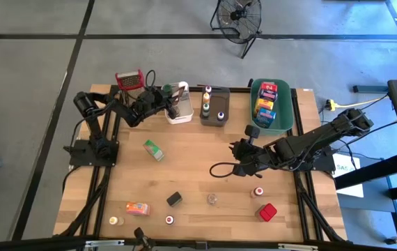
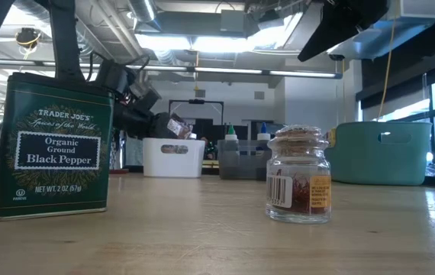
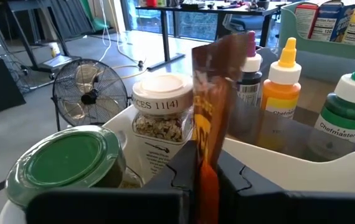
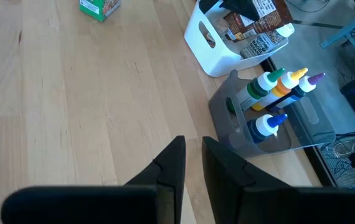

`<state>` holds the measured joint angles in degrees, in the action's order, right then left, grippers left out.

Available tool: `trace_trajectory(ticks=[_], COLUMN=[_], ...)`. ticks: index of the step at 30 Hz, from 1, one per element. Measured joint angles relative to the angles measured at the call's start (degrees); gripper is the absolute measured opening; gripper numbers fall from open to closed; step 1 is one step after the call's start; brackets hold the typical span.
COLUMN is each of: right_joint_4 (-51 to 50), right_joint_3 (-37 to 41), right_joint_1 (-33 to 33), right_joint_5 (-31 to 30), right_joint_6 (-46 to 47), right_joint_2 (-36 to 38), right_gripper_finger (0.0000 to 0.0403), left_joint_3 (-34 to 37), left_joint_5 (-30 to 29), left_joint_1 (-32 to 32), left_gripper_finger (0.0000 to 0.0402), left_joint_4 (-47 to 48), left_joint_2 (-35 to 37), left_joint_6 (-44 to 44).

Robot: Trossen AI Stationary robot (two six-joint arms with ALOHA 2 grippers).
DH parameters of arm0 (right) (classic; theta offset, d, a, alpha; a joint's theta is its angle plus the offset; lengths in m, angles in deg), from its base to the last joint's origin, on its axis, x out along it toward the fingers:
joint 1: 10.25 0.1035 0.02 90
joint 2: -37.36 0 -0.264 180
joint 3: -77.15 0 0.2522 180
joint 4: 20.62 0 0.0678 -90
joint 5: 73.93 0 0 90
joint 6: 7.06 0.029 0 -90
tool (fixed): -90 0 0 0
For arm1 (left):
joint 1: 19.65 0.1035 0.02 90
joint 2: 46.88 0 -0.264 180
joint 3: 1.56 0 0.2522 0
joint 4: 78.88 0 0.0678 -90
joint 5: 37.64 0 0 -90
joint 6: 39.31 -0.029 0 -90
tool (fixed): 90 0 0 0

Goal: Pick & Place Kitchen Items
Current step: Put the orange seasoning pack into the white bin

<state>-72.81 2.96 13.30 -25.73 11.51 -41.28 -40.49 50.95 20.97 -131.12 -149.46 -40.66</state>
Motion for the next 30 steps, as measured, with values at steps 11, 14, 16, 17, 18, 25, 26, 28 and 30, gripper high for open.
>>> trace_trajectory(ticks=[11, 14, 16, 17, 18, 25, 26, 28, 30], right_joint_4=[0.05, 0.05, 0.04, 0.04, 0.04, -0.15, -0.13, -0.14, -0.14], right_joint_3=[0.00, 0.00, 0.00, 0.00, 0.00, 0.00, 0.00, 0.00, 0.00], right_joint_1=[0.01, 0.02, 0.00, 0.00, 0.00, 0.02, 0.00, 0.00, 0.00], right_joint_5=[-0.02, -0.02, -0.02, -0.02, -0.02, -0.04, -0.04, -0.04, -0.04], right_joint_6=[0.00, 0.00, 0.00, 0.00, 0.00, 0.00, 0.00, 0.00, 0.00], right_joint_2=[-0.02, -0.01, 0.00, -0.02, -0.02, -0.02, -0.01, -0.02, 0.00], right_gripper_finger=[0.0058, 0.0058, 0.0058, 0.0058, 0.0058, 0.0058, 0.0058, 0.0058, 0.0058], left_joint_3=[0.02, 0.04, 0.04, 0.04, 0.04, 0.04, 0.04, 0.04, 0.07], left_joint_5=[-0.15, -0.13, -0.13, -0.11, -0.07, 0.03, -0.02, -0.31, -0.29], left_joint_1=[0.00, 0.00, 0.00, 0.00, 0.00, -0.22, -0.39, -0.71, -1.11], left_gripper_finger=[0.0052, 0.0067, 0.0077, 0.0082, 0.0087, 0.0116, 0.0119, 0.0120, 0.0120], left_joint_4=[0.02, 0.02, 0.04, 0.04, 0.04, 0.07, 0.07, 0.07, -0.08], left_joint_2=[-0.02, -0.02, -0.02, -0.02, -0.02, -0.04, -0.04, -0.04, -0.04], left_joint_6=[0.66, 0.66, 0.61, 0.63, 0.61, 0.62, 0.58, 0.57, 0.50])
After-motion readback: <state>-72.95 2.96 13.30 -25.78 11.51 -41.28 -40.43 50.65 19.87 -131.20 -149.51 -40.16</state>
